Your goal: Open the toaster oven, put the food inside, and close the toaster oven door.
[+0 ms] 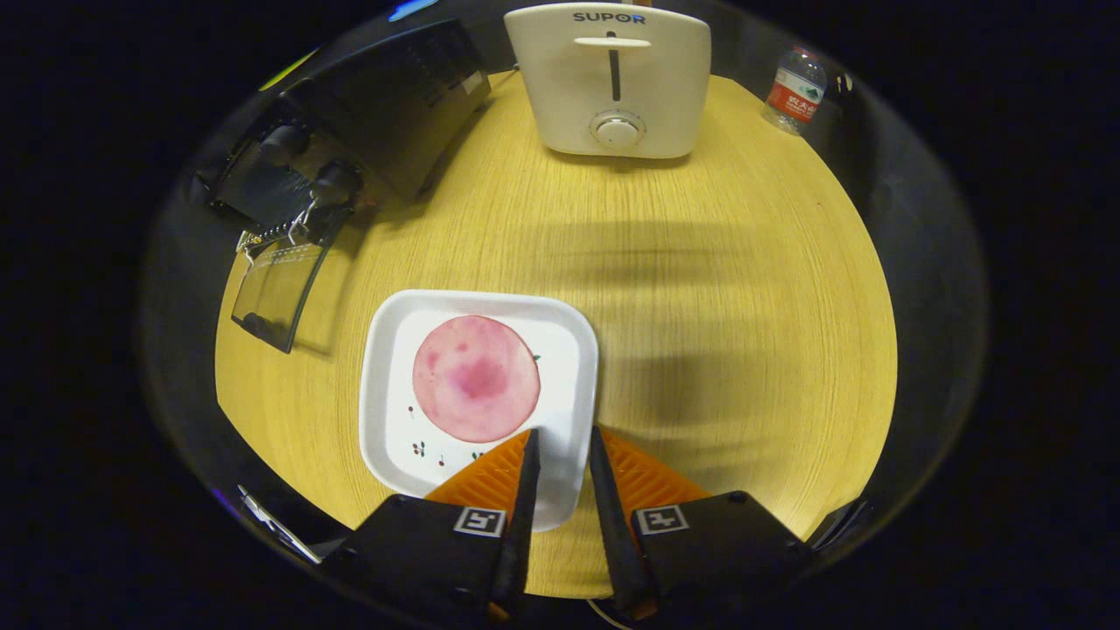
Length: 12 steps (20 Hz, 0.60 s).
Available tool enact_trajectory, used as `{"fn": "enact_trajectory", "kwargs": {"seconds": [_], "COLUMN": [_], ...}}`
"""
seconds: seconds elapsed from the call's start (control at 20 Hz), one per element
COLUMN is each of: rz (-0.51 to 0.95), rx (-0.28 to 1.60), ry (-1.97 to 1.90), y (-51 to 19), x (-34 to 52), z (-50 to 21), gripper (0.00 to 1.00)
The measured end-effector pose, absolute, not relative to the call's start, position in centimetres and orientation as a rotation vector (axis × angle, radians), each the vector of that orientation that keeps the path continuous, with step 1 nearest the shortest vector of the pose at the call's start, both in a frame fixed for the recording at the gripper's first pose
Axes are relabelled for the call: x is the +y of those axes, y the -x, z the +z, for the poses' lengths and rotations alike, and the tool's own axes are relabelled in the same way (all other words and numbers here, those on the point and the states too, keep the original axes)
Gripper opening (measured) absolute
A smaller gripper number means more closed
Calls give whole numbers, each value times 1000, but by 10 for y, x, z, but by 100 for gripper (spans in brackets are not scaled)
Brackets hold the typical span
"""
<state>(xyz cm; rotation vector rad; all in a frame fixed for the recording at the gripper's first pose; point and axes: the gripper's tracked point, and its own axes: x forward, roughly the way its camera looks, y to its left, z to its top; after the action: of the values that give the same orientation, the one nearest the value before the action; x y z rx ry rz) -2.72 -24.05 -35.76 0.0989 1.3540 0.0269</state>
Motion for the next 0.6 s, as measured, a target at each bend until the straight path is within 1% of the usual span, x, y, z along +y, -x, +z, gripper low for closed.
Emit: {"fn": "enact_trajectory", "kwargs": {"seconds": [0.05,0.3,0.35,0.5,0.55,0.6], "rz": [15,53,52,53,60,76], "rx": [1360,1407,1410,1414,1413,1414], "ry": [-111,-84,-88,-114,-123,-146], "y": [28,26,27,27,25,23], "x": [-240,-239,-239,-238,-239,-238], "z": [-362,-358,-359,-362,-359,-365], "gripper": [29,28,24,23,10,8]}}
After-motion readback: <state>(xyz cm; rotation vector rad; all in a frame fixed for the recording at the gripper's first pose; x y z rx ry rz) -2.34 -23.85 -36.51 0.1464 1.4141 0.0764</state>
